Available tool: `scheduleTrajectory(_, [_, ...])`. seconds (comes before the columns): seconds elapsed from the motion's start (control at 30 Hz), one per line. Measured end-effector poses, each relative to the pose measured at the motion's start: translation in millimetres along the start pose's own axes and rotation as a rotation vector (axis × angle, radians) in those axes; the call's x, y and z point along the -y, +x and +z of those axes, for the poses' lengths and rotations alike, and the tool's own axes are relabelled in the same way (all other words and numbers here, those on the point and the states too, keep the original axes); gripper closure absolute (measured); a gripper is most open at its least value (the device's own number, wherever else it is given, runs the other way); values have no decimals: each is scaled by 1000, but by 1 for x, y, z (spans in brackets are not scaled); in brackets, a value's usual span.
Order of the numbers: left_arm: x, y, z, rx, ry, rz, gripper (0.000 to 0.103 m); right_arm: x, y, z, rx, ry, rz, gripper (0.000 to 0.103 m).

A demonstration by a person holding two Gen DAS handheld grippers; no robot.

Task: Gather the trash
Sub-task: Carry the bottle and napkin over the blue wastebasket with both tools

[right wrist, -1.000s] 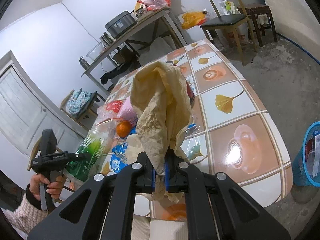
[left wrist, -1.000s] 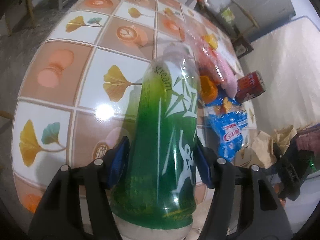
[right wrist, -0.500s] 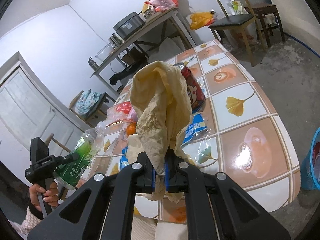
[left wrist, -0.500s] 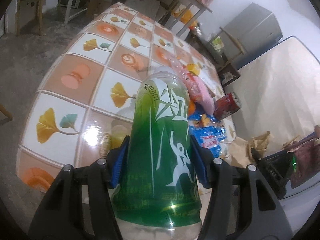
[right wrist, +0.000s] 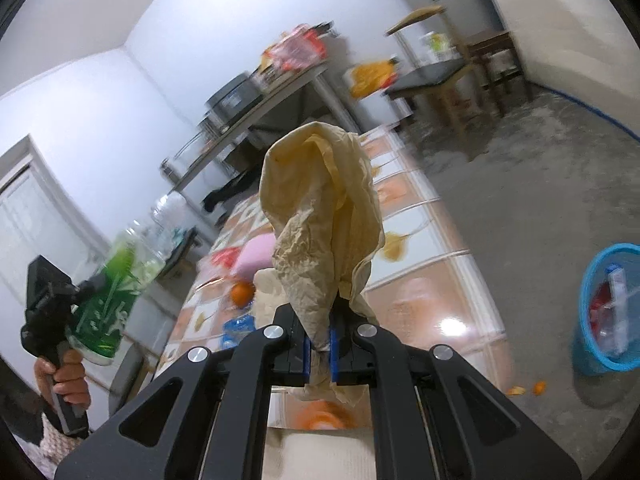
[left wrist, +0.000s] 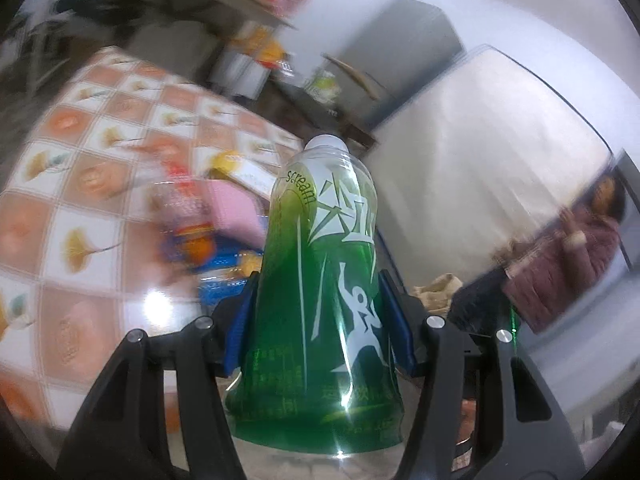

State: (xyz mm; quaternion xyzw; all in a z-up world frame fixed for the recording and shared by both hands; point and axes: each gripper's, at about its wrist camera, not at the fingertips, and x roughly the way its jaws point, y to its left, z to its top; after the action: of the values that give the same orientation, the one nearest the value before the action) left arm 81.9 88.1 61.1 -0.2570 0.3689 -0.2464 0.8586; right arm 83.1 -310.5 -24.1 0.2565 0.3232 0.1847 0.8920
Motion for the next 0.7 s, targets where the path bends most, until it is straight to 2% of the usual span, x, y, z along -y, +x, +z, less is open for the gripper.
scheduleTrajectory(0.17, [54, 86, 1, -156, 79, -138, 49, 54, -51, -2, 71, 85, -150, 96])
scheduleTrajectory(0.37, [119, 207, -28, -366, 167, -209, 49, 128, -99, -19, 94, 221, -361, 96])
scheduleTrajectory(0.53, [161, 305, -67, -527, 221, -174, 49, 188, -118, -37, 88, 342, -477, 96])
scheduleTrajectory(0.7, [187, 399, -105, -660, 247, -71, 49, 246, -113, -48, 52, 425, -557, 96])
